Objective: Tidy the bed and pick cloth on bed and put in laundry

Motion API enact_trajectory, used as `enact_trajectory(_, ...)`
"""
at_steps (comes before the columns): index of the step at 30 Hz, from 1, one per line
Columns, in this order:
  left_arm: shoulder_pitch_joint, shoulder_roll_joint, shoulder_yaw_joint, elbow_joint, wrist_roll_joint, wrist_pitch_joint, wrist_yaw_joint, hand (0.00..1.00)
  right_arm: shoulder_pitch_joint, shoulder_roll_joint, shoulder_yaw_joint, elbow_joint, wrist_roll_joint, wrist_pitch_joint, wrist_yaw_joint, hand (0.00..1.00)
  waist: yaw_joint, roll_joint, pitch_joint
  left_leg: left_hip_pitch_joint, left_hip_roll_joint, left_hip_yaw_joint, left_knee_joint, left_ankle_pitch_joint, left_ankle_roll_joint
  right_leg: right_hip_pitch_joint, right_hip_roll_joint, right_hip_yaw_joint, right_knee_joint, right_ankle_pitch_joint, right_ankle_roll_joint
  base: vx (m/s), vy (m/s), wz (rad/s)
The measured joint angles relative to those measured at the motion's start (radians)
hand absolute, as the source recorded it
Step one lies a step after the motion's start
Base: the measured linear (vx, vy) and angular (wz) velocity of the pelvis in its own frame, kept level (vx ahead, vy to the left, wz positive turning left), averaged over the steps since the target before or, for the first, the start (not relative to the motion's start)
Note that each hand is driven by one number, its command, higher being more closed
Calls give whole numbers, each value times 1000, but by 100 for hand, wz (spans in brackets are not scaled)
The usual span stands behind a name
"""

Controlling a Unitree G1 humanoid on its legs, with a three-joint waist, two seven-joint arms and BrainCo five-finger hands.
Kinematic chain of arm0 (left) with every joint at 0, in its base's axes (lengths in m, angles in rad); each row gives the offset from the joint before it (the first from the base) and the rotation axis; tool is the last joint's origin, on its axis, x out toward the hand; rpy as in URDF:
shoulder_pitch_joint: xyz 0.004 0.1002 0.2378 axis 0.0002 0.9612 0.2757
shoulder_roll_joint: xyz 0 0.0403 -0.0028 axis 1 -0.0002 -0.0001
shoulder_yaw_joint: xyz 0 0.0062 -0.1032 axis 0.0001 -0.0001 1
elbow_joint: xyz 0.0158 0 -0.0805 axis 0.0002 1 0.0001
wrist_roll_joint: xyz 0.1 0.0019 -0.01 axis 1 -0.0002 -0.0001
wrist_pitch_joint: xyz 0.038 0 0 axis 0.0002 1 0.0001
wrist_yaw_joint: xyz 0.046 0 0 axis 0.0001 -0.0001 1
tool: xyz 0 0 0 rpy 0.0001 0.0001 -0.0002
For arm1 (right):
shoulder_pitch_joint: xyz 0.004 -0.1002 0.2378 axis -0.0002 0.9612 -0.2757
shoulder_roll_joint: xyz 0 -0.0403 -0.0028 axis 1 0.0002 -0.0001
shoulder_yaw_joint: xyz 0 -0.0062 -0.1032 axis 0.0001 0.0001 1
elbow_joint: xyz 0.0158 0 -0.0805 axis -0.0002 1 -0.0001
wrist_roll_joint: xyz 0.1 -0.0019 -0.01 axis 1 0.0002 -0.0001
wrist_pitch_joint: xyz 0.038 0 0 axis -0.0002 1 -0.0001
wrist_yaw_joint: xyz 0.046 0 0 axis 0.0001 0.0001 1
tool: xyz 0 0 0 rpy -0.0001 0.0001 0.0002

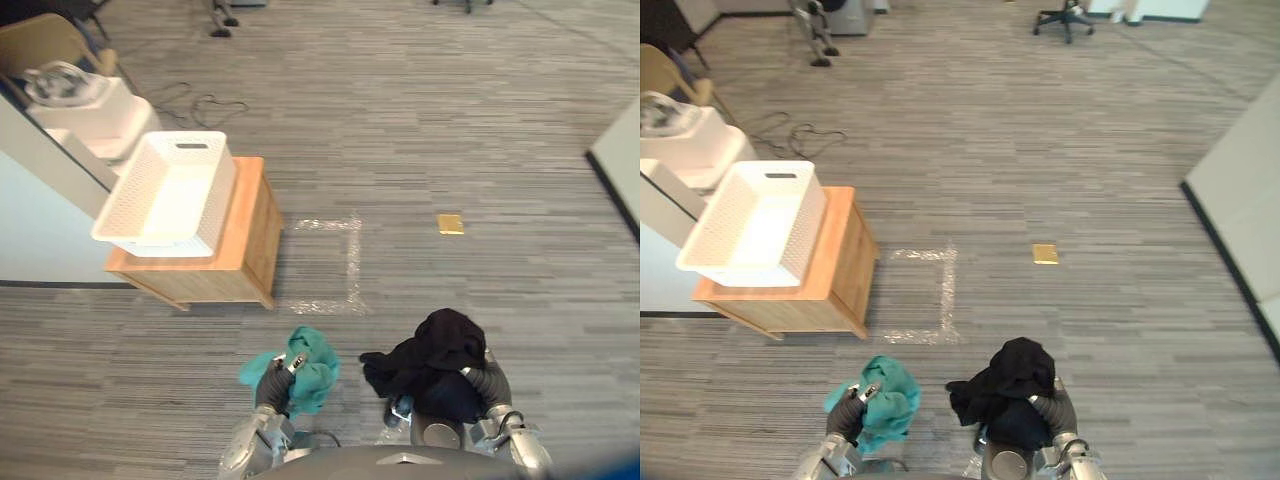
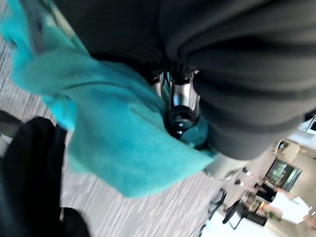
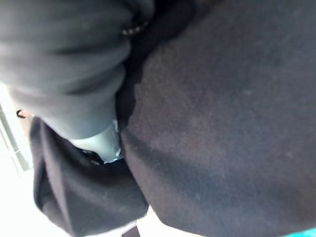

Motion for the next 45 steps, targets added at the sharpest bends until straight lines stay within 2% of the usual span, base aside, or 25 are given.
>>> enact_trajectory(1, 2, 3, 0, 16, 0, -1, 1, 100, 3, -2, 4, 1, 0, 1, -2, 100, -1, 3, -8, 2, 4, -3, 9, -8, -12, 9, 6, 2, 9, -39, -33, 287, -230, 22)
enact_trajectory(2, 2, -4, -4, 35, 0, -1, 7, 100, -5, -9, 6, 5, 0, 4, -6, 100, -1, 33, -13, 1, 38, 2, 25, -15, -19, 10, 29, -18, 27, -58, -33, 301, -225, 5)
enact_trajectory(4, 4, -13, -8, 31, -1, -3, 11, 100, -9, -4, 4, 4, -2, 23, -11, 100, -9, 40, -18, -71, 69, 1, 155, 13, -32, 6, 50, -28, 47, -161, -21, 323, -291, -5)
enact_trajectory(5, 4, -14, -8, 31, -1, -4, 11, 100, -8, -4, 4, 4, -2, 25, -12, 100, -9, 40, -18, -82, 72, 1, 176, 18, -34, 8, 53, -28, 44, -164, -22, 263, -302, -8)
enact_trajectory(6, 4, -19, -18, 29, 0, -11, 10, 100, 1, -2, 0, 4, 12, 42, -23, 100, -11, 42, -18, -169, 108, 2, 354, 97, -47, 43, 83, -37, -1, -172, -27, 199, -226, -8)
enact_trajectory(8, 5, -26, -28, 29, 1, -23, 9, 100, 12, 4, -4, 36, 36, -44, 9, 100, -8, 45, -15, -262, 142, 0, 543, 192, -49, 102, 113, -44, -73, -174, -30, 206, -199, -5)
enact_trajectory(11, 19, -34, -23, 7, -7, -42, 8, 100, 23, 11, -53, 38, 69, 71, 36, 100, -10, 41, -3, -411, 148, 33, 847, 105, -13, 254, 147, -53, -202, -170, -28, 243, -106, 1)
enact_trajectory(14, 40, -34, 3, -80, -15, -46, 5, 100, 27, -16, -61, 48, 85, 106, 41, 100, -3, 59, -2, -468, 130, 115, 749, 40, 24, 370, 165, -82, -297, -163, -25, 252, -36, -7)
enact_trajectory(17, 53, -36, 32, -139, -51, -38, 13, 100, 29, -23, -69, 0, 86, 135, 41, 100, -2, 59, -3, -494, 74, 200, 503, 6, 40, 440, 165, -86, -375, -140, -31, 303, 42, -3)
enact_trajectory(20, 49, -42, 33, -175, -53, -5, 54, 100, 45, -29, -72, -108, 86, 138, 25, 100, -5, 57, -3, -470, 30, 329, 249, 41, 71, 510, 145, -119, -403, -111, -13, 388, 133, 20)
enact_trajectory(22, 48, -43, 21, -199, -54, 13, 77, 100, 63, -43, -72, -170, 85, 138, 19, 100, -4, 51, -6, -446, 12, 440, 103, 133, 102, 558, 123, -144, -402, -126, 40, 443, 210, 40)
enact_trajectory(23, 51, -39, 6, -211, -60, 19, 93, 100, 70, -60, -71, -208, 84, 138, 8, 100, -2, 41, -17, -423, 2, 527, 66, 218, 230, 608, 97, -162, -393, -161, 103, 490, 243, 45)
enact_trajectory(25, 51, -38, 4, -213, -68, 20, 97, 100, 65, -52, -63, -221, 84, 138, -2, 100, 0, 13, -38, -428, -20, 535, 99, 195, 251, 613, 67, -166, -387, -167, 131, 330, 164, 28)
enact_trajectory(26, 49, -38, 5, -217, -84, 19, 97, 100, 56, -49, -41, -242, 84, 138, -5, 100, 18, -3, -37, -430, -20, 545, 141, 155, 276, 627, 54, -165, -387, -159, 149, 315, 157, 8)
enact_trajectory(28, 49, -38, 3, -218, -90, 20, 112, 100, 44, -46, -4, -267, 76, 138, -7, 100, 43, -23, -40, -406, -23, 542, 207, 73, 274, 648, 27, -161, -317, -156, 184, 484, 237, 15)
enact_trajectory(30, 51, -36, -3, -224, -88, 22, 116, 100, 36, -46, 20, -272, 74, 138, -25, 100, 50, -31, -43, -354, -48, 512, 205, 27, 253, 608, -39, -159, -89, -157, 192, 342, 186, 46)
enact_trajectory(31, 54, -19, -1, -239, -78, 22, 117, 100, 36, -40, 48, -272, 65, 138, -40, 100, 50, -59, -55, -314, -103, 466, 161, 9, 242, 517, -125, -123, 165, -103, 155, 278, 138, 74)
enact_trajectory(32, 52, -13, -2, -246, -77, 22, 118, 100, 35, -36, 57, -271, 64, 138, -45, 100, 46, -69, -56, -300, -118, 448, 148, 5, 244, 483, -151, -99, 260, -88, 137, 265, 72, 102)
enact_trajectory(33, 49, -3, -3, -250, -71, 22, 119, 100, 34, -30, 69, -271, 54, 139, -47, 100, 38, -78, -51, -270, -137, 404, 137, -1, 246, 422, -179, -53, 413, -118, 127, 315, 11, 130)
enact_trajectory(34, 54, 7, -3, -250, -51, 23, 139, 100, 34, -25, 81, -271, 43, 139, -53, 100, 30, -67, -45, -216, -137, 339, 119, -5, 245, 367, -169, -20, 500, -164, 115, 305, -16, 132)
enact_trajectory(38, 58, 30, -2, -253, -49, 23, 170, 100, 36, -25, 119, -272, 40, 139, -51, 100, 32, -63, -41, -151, -129, 223, 81, -15, 228, 257, -114, 23, 416, -207, 91, 181, -101, 101)
enact_trajectory(41, 57, 44, -3, -253, -50, 38, 182, 100, 36, -25, 139, -275, 41, 137, -45, 100, 27, -63, -41, -135, -102, 77, 77, -28, 195, 170, -10, 101, 158, -203, 96, 188, -232, 135)
enact_trajectory(42, 59, 45, -5, -252, -45, 40, 181, 100, 43, -25, 149, -287, 45, 137, -46, 100, 20, -62, -41, -137, -92, 4, 73, -28, 176, 148, 47, 190, 22, -175, 122, 246, -307, 137)
enact_trajectory(44, 74, 48, -15, -251, -39, 38, 178, 100, 62, -25, 160, -322, 48, 123, -47, 100, 13, -78, -49, -148, -105, -100, 69, -35, 134, 145, 83, 338, -192, -95, 162, 294, -352, 184)
enact_trajectory(45, 93, 58, -26, -239, -30, 37, 177, 100, 69, -24, 170, -332, 49, 108, -47, 100, 12, -84, -58, -148, -115, -163, 73, -51, 99, 158, 79, 362, -200, 0, 160, 344, -385, 168)
